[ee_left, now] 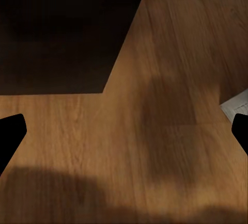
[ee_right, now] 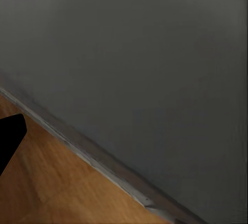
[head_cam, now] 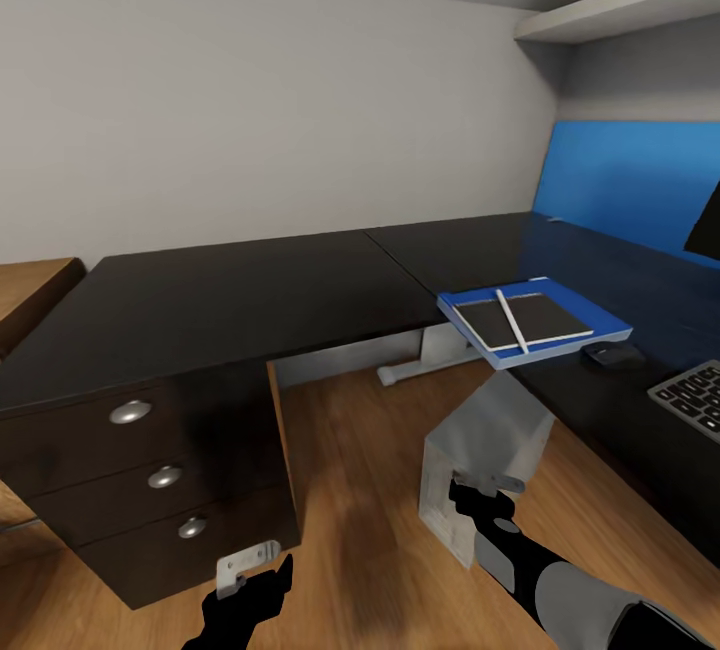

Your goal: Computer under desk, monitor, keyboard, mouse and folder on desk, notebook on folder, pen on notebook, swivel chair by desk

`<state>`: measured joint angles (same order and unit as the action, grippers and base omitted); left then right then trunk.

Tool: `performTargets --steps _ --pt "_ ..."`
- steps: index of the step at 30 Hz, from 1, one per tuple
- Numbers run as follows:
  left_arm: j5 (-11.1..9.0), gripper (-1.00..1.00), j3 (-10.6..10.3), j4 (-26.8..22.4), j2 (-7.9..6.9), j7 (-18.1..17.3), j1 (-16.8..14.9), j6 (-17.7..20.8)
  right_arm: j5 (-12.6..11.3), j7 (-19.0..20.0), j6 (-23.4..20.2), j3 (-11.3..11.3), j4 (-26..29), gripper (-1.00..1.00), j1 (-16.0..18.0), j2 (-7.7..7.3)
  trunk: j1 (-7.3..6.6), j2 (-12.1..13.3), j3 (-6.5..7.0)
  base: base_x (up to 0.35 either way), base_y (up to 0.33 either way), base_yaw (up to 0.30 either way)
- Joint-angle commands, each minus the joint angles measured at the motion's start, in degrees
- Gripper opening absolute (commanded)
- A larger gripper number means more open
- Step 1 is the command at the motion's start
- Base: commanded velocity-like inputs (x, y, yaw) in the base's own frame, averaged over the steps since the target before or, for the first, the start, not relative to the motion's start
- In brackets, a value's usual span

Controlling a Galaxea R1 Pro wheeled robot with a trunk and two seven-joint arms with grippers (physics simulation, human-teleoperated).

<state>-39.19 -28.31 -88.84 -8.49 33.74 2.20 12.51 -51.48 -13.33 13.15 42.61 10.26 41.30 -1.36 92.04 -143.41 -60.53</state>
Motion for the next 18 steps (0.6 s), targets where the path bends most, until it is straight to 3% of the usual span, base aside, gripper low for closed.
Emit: performTargets --steps 1,18 --pt "-0.27 1.00 -0.08 -0.11 -0.04 0.36 -0.03 0.15 -0.37 -0.29 0.12 0.37 0.12 1.00 0.05 -0.04 0.00 -0.02 -0.04 0.031 0.000 0.000" --pt "-0.27 1.00 -0.08 -0.11 -0.04 0.36 -0.03 0.15 -0.40 -0.29 0.12 0.44 0.20 1.00 0.03 -0.38 0.00 -0.02 -0.04 0.005 0.000 0.000"
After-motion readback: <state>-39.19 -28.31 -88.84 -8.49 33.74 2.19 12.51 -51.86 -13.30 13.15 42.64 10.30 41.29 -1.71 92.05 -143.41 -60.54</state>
